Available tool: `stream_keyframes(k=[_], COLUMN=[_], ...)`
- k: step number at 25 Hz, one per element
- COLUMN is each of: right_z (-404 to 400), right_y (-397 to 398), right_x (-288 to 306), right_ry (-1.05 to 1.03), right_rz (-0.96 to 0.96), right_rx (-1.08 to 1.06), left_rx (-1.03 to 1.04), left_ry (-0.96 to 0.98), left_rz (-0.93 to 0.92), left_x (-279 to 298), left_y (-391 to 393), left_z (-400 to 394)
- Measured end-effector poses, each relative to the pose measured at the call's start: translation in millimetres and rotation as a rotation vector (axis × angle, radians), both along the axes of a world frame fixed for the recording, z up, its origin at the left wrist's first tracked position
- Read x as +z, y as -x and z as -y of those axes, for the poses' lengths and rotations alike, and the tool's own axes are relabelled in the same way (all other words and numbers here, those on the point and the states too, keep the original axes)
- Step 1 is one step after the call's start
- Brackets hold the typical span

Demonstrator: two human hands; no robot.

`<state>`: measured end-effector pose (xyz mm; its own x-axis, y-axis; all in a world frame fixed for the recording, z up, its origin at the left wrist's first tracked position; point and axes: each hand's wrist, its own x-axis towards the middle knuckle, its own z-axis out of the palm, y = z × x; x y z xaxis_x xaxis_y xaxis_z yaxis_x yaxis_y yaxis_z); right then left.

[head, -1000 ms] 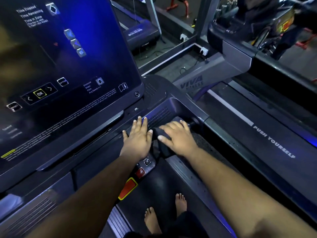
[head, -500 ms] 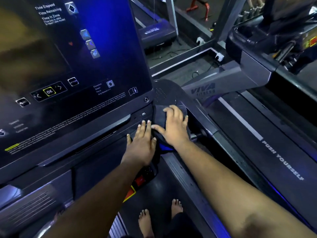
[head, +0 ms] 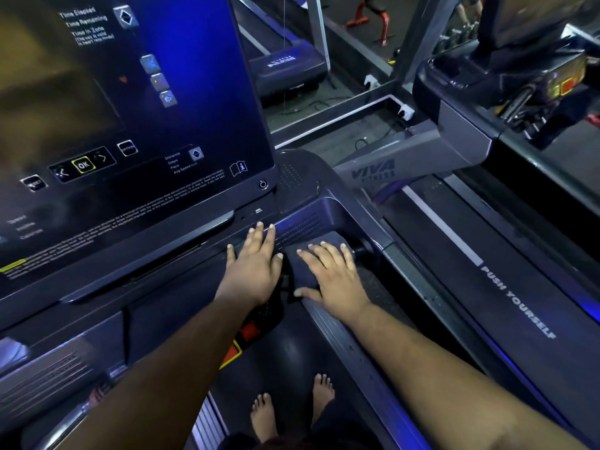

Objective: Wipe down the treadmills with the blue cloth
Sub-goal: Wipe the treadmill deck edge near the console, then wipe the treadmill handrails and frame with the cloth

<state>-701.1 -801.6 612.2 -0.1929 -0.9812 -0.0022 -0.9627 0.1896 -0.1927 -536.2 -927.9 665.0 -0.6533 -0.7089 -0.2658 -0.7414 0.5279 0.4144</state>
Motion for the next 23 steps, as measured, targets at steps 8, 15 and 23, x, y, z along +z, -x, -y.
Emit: stream_keyframes(k=[8,15,23], right_z=[-44,-115,-241], right_y=[-1,-35,1], right_x=[56,89,88], right_ry=[0.077,0.330,0.144], right_rz=[0.019,-0.050,0.283], right_rx=[-0.002,-0.198,-0.236], left_rx=[-0.145,-0.066,0.006], left_ry=[0.063,-0.520,-0.906], left_rz=[-0.081,-0.434,-0.618], left_x=[10,27,50], left_y=[-8,18,55], left_z=[-2,-74,-176])
